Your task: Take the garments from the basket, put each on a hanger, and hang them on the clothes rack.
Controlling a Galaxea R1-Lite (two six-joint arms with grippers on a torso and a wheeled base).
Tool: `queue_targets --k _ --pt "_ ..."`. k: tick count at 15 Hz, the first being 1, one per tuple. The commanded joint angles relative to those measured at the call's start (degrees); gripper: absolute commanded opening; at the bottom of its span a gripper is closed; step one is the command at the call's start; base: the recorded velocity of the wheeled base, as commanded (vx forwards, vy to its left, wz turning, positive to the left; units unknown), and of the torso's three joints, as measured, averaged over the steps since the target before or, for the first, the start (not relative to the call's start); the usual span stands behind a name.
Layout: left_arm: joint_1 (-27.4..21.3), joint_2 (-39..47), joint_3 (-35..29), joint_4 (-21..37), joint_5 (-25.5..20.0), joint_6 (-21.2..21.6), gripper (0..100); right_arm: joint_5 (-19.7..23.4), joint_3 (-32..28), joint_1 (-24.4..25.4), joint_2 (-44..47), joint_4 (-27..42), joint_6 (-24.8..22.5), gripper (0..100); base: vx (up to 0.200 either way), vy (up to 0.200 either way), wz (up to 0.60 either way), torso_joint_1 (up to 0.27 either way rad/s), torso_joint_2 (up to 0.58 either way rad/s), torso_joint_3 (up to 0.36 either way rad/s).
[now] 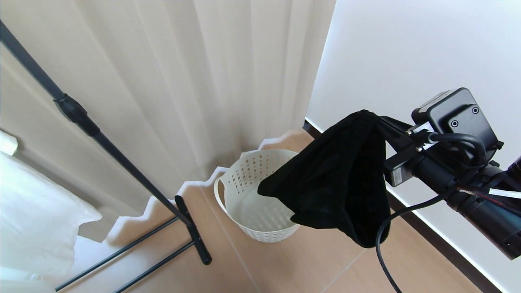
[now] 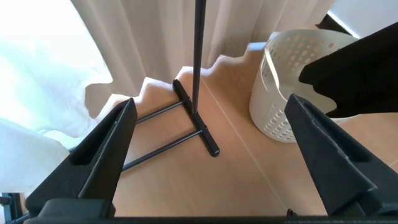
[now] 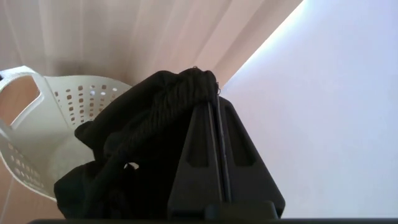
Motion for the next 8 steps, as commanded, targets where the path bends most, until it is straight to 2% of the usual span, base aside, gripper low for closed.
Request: queue_targets --k 1,8 --pt "0.00 0.08 0.01 -0.02 0.04 -0.08 100 0.01 -0.02 -0.34 0.11 0.00 -0.02 0 0.000 0.000 0.00 0.129 -0.46 -0.119" --pt "0.00 0.08 0.01 -0.02 0.04 0.00 100 0.01 -0.11 -0.43 0.28 -0.09 -0.02 0 0.000 0.000 0.00 0.154 -0.49 -0.135"
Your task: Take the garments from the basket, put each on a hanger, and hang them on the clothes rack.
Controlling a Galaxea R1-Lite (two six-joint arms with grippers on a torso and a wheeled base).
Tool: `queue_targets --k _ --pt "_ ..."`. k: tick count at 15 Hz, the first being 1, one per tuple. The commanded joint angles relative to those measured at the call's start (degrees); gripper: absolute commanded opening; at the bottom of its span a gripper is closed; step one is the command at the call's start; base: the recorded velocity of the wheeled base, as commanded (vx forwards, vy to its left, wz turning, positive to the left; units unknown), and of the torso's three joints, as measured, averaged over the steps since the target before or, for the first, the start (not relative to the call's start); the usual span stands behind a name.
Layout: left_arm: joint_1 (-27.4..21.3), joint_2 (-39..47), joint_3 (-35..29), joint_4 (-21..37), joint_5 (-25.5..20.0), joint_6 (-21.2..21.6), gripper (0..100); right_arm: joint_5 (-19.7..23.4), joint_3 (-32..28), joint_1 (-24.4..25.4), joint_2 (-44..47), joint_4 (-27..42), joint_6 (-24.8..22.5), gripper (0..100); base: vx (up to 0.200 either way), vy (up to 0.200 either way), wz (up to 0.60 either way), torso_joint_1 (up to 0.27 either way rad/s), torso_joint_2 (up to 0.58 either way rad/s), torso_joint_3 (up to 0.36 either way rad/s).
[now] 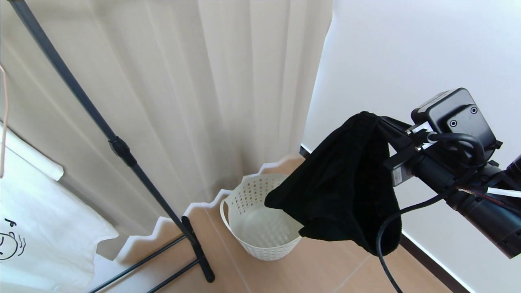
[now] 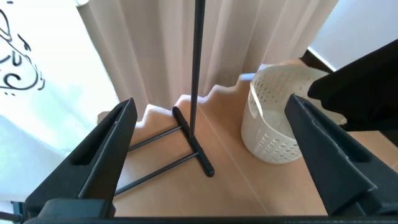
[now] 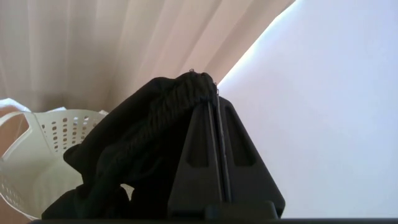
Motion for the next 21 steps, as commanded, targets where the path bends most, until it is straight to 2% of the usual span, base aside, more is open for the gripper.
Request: queue_targets --k 1,13,21 --pt "0.00 0.08 0.01 -0.01 0.04 0.00 100 -0.01 -0.04 0.01 0.09 -0.04 -0.02 0 0.000 0.000 0.00 0.173 -0.51 -0.124" --pt "0.00 0.08 0.01 -0.01 0.04 -0.08 100 -0.01 -0.04 -1.13 -0.09 -0.13 -0.02 0 0.000 0.000 0.00 0.225 -0.56 -0.131" --pt "0.00 0.08 0.01 -0.01 0.13 -0.08 100 -0.01 0.31 -1.13 0.09 -0.13 -0.02 0 0.000 0.000 0.00 0.176 -0.39 -0.179"
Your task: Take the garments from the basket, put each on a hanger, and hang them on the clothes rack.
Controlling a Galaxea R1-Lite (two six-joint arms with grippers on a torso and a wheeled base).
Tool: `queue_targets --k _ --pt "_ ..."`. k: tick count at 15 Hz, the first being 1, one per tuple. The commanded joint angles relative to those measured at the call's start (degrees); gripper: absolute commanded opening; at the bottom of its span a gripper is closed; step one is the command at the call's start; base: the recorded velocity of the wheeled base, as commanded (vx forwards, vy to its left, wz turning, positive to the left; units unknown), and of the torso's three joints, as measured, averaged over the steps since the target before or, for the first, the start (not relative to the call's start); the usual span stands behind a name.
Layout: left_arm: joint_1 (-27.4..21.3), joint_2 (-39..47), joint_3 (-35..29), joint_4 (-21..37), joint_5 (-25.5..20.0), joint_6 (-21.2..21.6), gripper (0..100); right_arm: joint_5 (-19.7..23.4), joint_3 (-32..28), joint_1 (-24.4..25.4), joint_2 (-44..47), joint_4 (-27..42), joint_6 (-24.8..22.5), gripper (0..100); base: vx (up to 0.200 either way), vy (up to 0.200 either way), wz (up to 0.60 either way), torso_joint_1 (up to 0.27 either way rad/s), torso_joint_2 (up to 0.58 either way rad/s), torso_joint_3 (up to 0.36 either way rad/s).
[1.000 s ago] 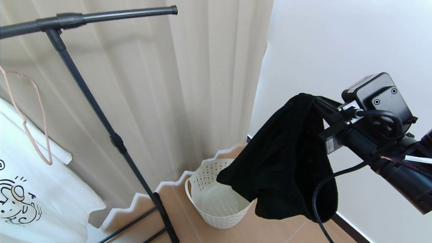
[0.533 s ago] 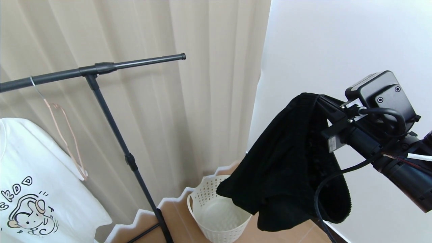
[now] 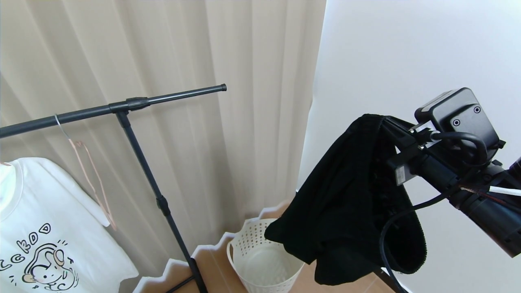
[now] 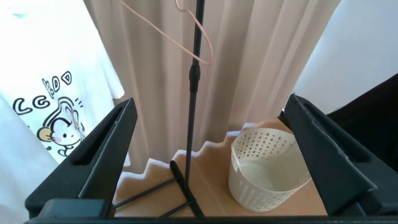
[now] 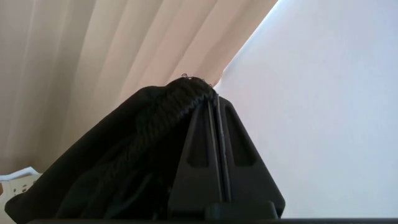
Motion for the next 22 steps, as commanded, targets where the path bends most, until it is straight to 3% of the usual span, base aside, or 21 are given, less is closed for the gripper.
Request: queue_targets --k 1,7,9,22 --pt "0.00 0.08 0.01 0.01 -0.07 0.05 100 0.01 0.03 0.03 0.18 -0.02 -0.02 0 0.000 0.000 0.00 0.168 -0.37 -0.198" --pt "0.00 0.08 0.01 0.01 -0.07 0.05 100 1.15 0.29 0.03 0.00 -0.11 -0.02 0 0.000 0.000 0.00 0.142 -0.31 -0.170" --pt "0.00 0.08 0.01 0.01 0.02 0.05 100 2.65 1.34 0.03 -0.09 -0.20 0.06 0 0.000 0.000 0.60 0.017 -0.03 -0.019" --pt "0.00 0.08 0.01 0.01 -0.07 0.05 100 2.65 1.26 -0.94 0.00 -0.28 -0.02 0 0.000 0.000 0.60 0.005 0.00 0.000"
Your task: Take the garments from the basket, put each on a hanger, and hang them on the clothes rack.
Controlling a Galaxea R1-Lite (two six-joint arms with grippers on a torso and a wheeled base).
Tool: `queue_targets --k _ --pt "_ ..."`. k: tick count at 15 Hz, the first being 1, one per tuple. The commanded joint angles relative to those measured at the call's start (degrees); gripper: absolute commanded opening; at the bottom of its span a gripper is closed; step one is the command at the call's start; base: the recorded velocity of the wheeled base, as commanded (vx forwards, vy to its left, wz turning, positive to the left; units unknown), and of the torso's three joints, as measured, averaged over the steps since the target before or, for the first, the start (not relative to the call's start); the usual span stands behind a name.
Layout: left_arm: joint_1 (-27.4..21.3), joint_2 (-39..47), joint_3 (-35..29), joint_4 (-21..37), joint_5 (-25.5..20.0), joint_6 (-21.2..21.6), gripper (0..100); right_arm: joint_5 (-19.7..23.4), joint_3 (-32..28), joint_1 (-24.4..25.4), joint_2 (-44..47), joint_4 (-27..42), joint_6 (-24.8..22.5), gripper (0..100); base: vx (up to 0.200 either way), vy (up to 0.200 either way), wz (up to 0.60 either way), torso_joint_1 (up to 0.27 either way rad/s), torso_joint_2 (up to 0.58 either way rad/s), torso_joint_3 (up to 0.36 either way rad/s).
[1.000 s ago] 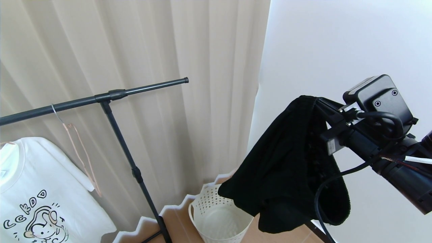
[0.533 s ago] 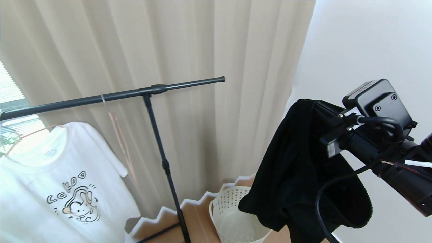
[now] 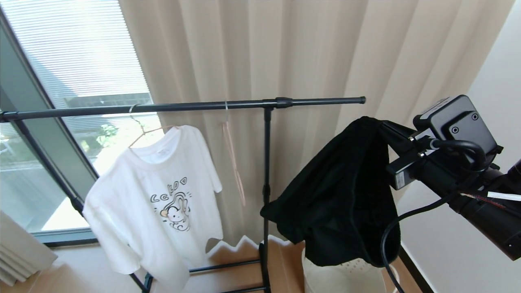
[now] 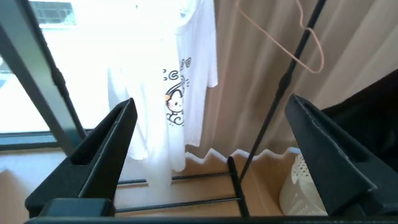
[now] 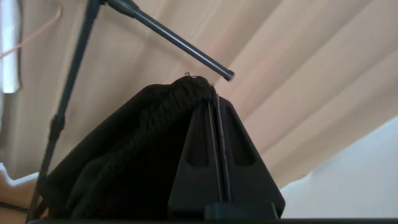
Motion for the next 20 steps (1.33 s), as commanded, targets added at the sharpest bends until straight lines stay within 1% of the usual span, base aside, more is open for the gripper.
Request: queue_targets --k 1,6,12,14,20 --pt "0.00 0.08 0.01 -0.02 0.01 -0.04 100 -0.01 0.14 -0.35 0.07 -0.02 -0.02 0 0.000 0.000 0.00 0.000 0.00 0.000" --pt "0.00 0.08 0.01 -0.02 0.01 -0.13 100 -0.01 0.05 -0.52 -0.28 -0.02 -0.02 0 0.000 0.000 0.00 0.000 0.00 0.000" --pt "0.00 0.08 0.01 -0.02 -0.07 -0.04 100 -0.01 0.14 -0.52 -0.45 -0.02 -0.02 0 -0.200 0.200 0.00 0.002 0.00 -0.002" --pt "0.00 0.08 0.01 -0.02 -0.07 -0.04 100 -0.01 0.14 -0.52 -0.63 -0.02 -0.02 0 -0.200 0.000 0.00 -0.007 0.00 0.005" --pt "0.00 0.08 0.01 -0.02 0.01 -0.04 100 -0.01 0.14 -0.52 -0.54 -0.02 -0.02 0 0.000 0.000 0.00 0.000 0.00 0.000"
